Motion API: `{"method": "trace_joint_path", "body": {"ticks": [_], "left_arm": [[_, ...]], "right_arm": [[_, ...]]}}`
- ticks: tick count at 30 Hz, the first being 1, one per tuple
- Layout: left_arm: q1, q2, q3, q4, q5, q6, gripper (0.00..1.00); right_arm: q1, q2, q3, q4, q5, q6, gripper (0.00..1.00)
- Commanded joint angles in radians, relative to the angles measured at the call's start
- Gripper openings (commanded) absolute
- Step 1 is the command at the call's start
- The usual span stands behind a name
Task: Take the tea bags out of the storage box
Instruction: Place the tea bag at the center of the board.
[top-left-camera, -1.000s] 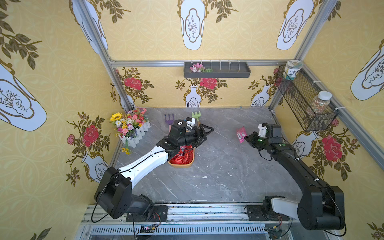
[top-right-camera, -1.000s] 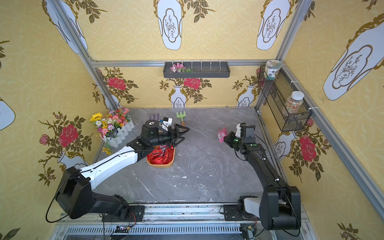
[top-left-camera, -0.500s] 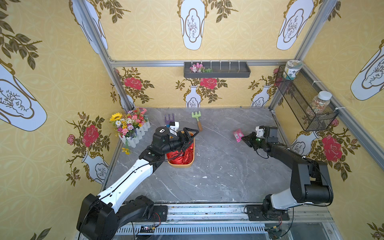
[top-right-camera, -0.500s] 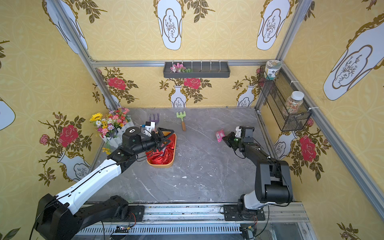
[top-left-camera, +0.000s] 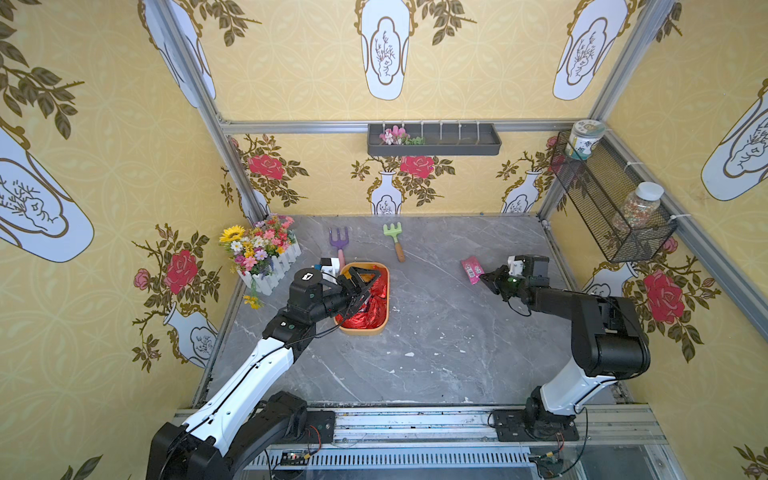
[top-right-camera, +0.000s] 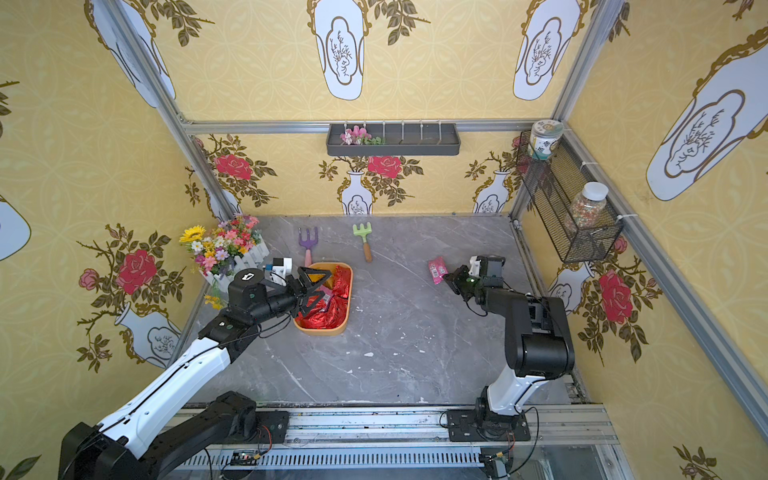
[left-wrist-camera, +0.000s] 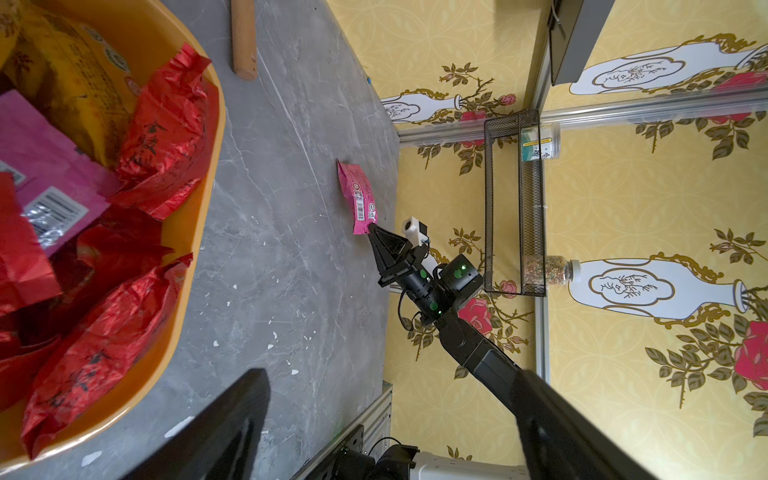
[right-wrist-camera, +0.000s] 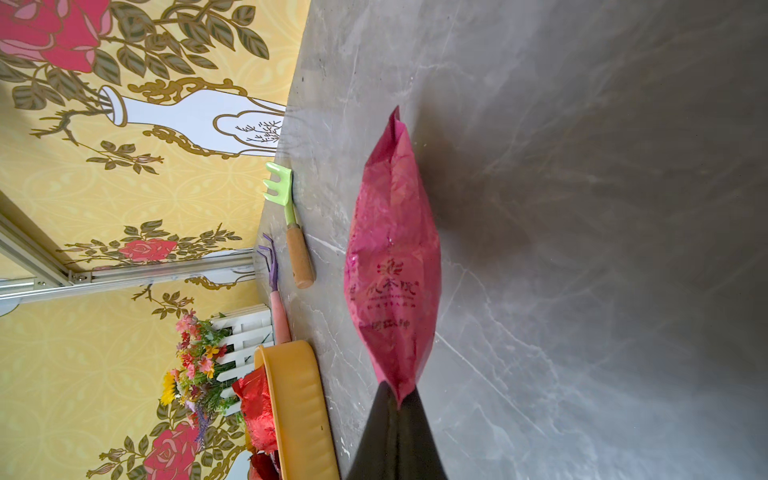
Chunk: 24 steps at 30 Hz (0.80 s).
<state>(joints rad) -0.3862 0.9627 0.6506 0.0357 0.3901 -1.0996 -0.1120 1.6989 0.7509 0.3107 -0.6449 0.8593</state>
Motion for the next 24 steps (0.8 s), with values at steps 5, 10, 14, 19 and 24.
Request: {"method": "trace_joint_path", "body": {"ticks": [5,10,14,19,24], "left_arm": [[0.004,-0.021,-0.012,-0.01,0.009,0.004,0.97],[0.007,-0.031,-0.019,-0.01,0.003,0.001,0.97],[0.007,-0.035,-0.025,-0.01,0.004,0.0,0.98],[0.007,-0.039,-0.024,-0.023,-0.006,0.005,0.98],[0.007,-0.053,-0.013,-0.092,-0.052,0.036,0.98]], "right_arm": [[-0.002,0.05,-0.012,0.079,-0.002,-0.002,0.0],[-0.002,0.04,-0.04,0.057,0.026,-0.031,0.18],[-0.003,0.019,-0.065,0.037,0.041,-0.05,0.32],[-0.003,-0.032,-0.076,-0.04,0.079,-0.088,0.47],[0.001,-0.148,-0.082,-0.212,0.18,-0.148,0.57]]}}
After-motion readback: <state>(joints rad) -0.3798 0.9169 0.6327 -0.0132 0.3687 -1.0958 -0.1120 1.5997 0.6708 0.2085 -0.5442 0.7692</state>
